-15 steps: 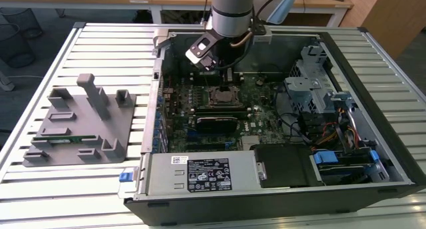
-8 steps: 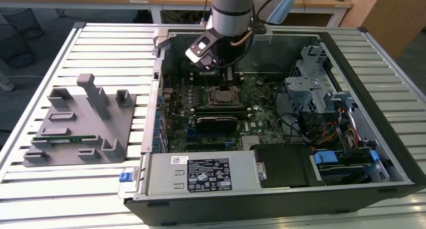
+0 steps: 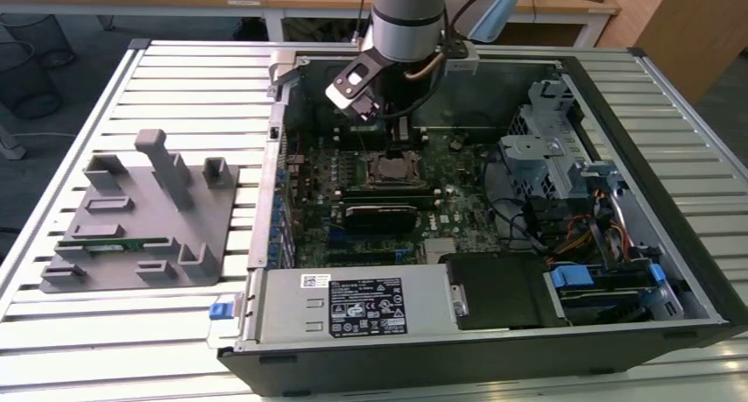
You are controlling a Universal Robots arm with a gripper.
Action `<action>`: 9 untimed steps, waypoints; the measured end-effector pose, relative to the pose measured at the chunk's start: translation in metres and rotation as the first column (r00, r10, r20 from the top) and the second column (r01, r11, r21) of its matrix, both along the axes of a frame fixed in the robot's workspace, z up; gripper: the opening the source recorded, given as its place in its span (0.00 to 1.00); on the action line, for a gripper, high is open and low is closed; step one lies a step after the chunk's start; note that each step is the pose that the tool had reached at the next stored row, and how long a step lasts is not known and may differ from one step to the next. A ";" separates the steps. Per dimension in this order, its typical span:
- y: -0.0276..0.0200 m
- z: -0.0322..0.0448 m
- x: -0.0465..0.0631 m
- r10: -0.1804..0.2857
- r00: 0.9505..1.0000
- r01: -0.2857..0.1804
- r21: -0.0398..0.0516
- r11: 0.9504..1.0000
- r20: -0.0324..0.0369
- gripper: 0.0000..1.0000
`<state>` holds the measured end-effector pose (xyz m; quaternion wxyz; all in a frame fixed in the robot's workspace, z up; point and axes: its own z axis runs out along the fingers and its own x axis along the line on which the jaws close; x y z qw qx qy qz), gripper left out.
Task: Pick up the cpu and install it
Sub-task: 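Install the first cpu locking lever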
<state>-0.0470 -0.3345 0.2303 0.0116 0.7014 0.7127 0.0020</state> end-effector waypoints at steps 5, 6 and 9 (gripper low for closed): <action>0.0000 0.0012 0.000 0.000 1.000 0.000 0.000 1.000 0.000 0.11; 0.0000 0.0015 0.000 0.000 1.000 0.000 0.000 1.000 0.000 0.11; 0.0000 0.0023 0.000 0.000 1.000 0.000 0.000 1.000 0.000 0.11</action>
